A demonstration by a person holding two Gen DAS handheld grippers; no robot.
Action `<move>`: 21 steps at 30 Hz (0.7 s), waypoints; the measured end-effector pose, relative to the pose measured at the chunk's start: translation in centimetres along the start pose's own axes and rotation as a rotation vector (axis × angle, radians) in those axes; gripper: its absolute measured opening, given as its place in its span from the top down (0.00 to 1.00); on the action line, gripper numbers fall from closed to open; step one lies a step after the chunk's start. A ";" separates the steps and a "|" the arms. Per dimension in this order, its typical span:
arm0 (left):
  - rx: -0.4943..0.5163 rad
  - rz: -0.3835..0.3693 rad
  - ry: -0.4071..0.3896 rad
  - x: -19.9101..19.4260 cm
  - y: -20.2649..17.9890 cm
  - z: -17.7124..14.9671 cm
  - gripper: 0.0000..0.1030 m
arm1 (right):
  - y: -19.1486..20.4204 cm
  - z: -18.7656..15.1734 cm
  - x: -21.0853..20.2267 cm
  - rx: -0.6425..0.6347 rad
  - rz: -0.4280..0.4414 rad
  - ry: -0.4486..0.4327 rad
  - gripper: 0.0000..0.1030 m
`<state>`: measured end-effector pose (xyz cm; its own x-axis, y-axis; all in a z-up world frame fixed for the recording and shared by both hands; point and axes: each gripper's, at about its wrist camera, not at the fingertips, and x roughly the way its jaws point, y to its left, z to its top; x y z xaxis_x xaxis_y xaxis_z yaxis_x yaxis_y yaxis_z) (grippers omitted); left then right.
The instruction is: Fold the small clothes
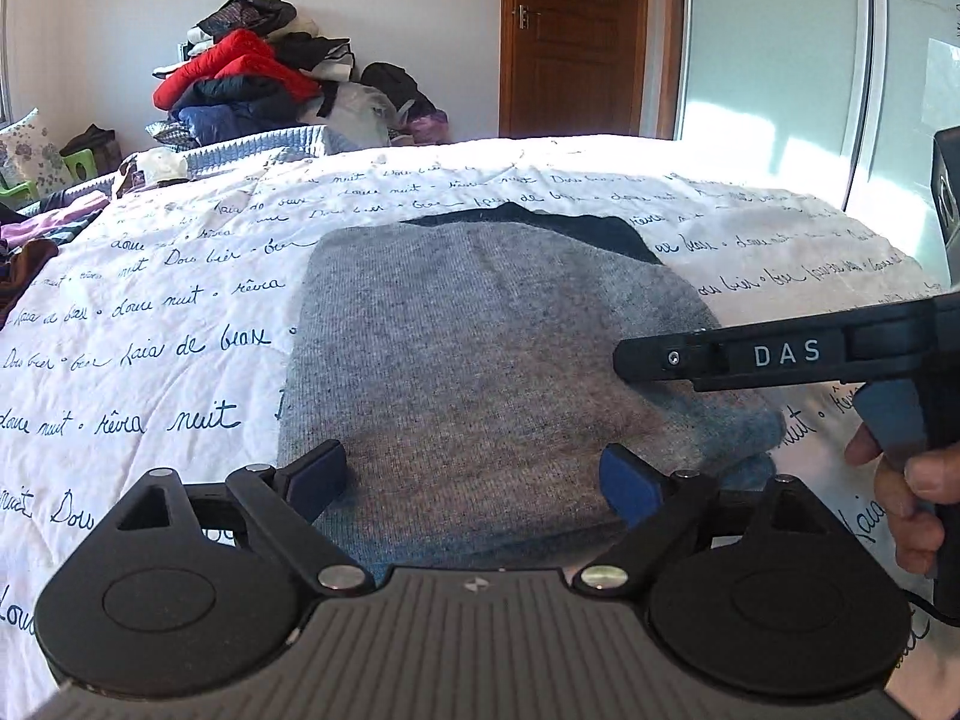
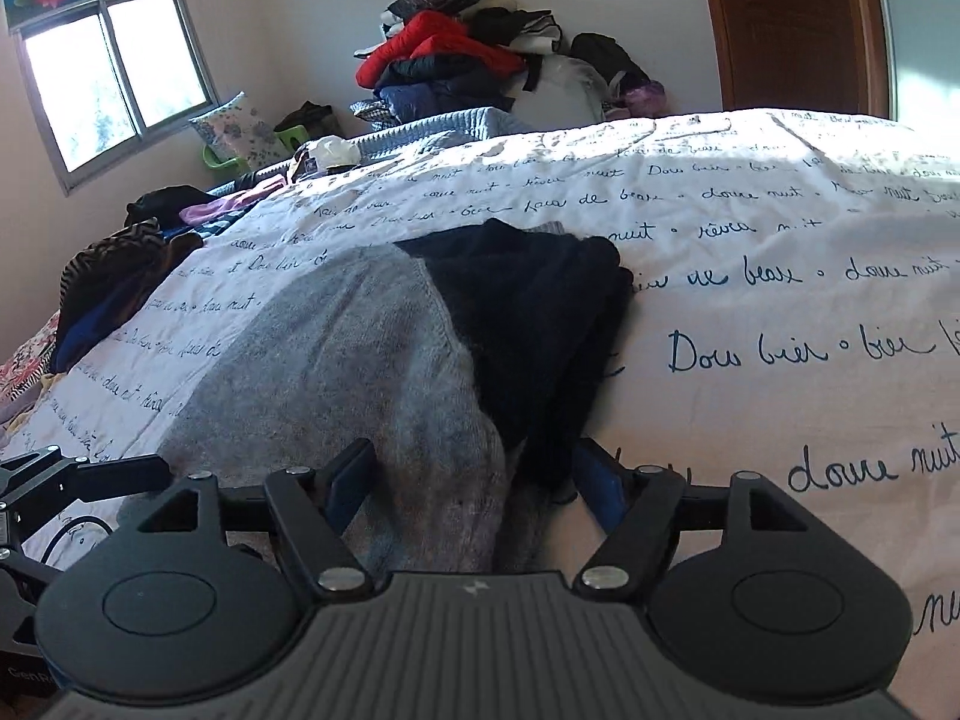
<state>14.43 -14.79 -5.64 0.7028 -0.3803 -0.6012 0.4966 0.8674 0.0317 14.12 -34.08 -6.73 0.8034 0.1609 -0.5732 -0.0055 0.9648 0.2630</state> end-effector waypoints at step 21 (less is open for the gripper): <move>-0.191 0.198 0.053 1.4 5.6 1.0 0.10 | -1.1 -1.6 -0.7 0.088 0.036 0.020 0.17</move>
<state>18.70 -10.78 -5.46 0.7460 -0.1847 -0.6398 0.2437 0.9698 0.0043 12.60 -34.91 -7.79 0.7916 0.1997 -0.5775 0.0195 0.9364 0.3505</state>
